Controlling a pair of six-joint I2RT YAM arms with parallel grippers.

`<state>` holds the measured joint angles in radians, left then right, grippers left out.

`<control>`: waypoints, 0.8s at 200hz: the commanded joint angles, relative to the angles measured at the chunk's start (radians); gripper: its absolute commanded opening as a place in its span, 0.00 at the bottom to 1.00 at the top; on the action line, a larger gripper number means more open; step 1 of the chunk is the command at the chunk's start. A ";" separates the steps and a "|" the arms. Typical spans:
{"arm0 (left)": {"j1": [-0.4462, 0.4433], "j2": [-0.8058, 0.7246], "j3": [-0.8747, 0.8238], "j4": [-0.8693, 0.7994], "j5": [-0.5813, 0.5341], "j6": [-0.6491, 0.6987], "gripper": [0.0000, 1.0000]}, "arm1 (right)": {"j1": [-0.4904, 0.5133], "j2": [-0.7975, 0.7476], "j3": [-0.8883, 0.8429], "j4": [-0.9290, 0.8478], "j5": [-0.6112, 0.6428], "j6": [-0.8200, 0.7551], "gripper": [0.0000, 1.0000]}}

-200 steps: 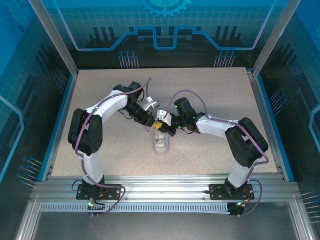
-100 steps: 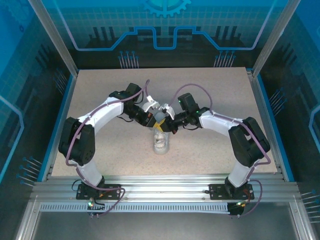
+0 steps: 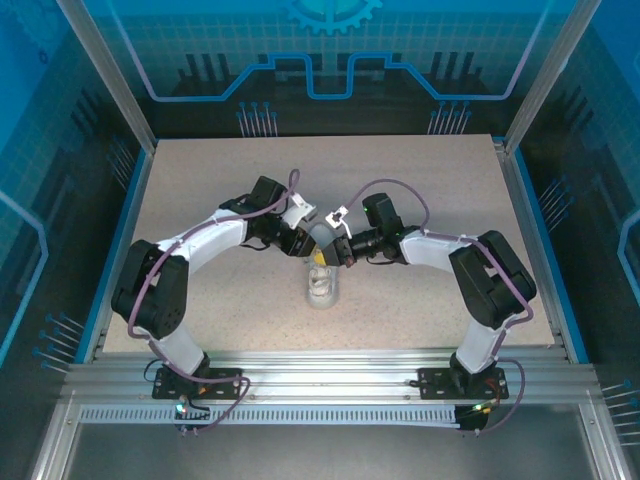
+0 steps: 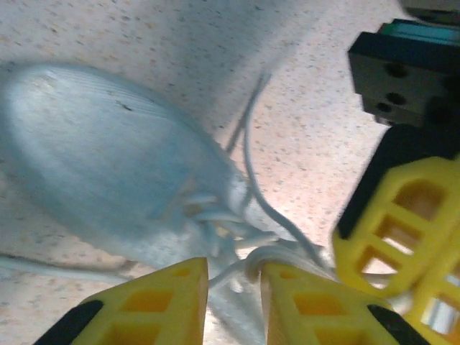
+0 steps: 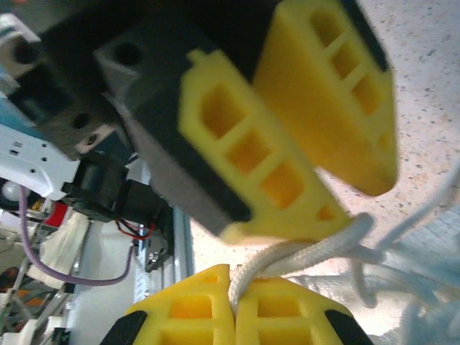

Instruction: Tie the shoes

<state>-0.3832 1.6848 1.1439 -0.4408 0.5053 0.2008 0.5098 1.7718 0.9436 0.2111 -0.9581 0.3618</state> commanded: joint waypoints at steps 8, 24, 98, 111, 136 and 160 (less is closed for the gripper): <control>0.007 -0.072 -0.022 0.059 -0.067 -0.015 0.33 | -0.002 0.013 -0.009 0.091 -0.045 0.076 0.00; 0.016 -0.108 -0.036 0.051 -0.079 -0.020 0.37 | -0.004 0.010 -0.005 0.071 -0.026 0.060 0.00; 0.029 -0.374 -0.318 0.280 -0.059 -0.222 0.15 | -0.011 0.014 0.022 -0.020 0.035 0.038 0.00; -0.043 -0.419 -0.412 0.403 -0.108 -0.242 0.15 | -0.010 0.018 0.026 -0.026 0.041 0.041 0.00; -0.157 -0.454 -0.563 0.664 -0.211 -0.266 0.23 | -0.008 0.026 0.028 -0.027 0.044 0.052 0.00; -0.204 -0.439 -0.621 0.775 -0.262 -0.259 0.26 | -0.008 0.025 0.035 -0.039 0.054 0.060 0.00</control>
<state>-0.5575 1.2499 0.5636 0.0967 0.3367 -0.0319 0.5091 1.7771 0.9443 0.1997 -0.9157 0.4091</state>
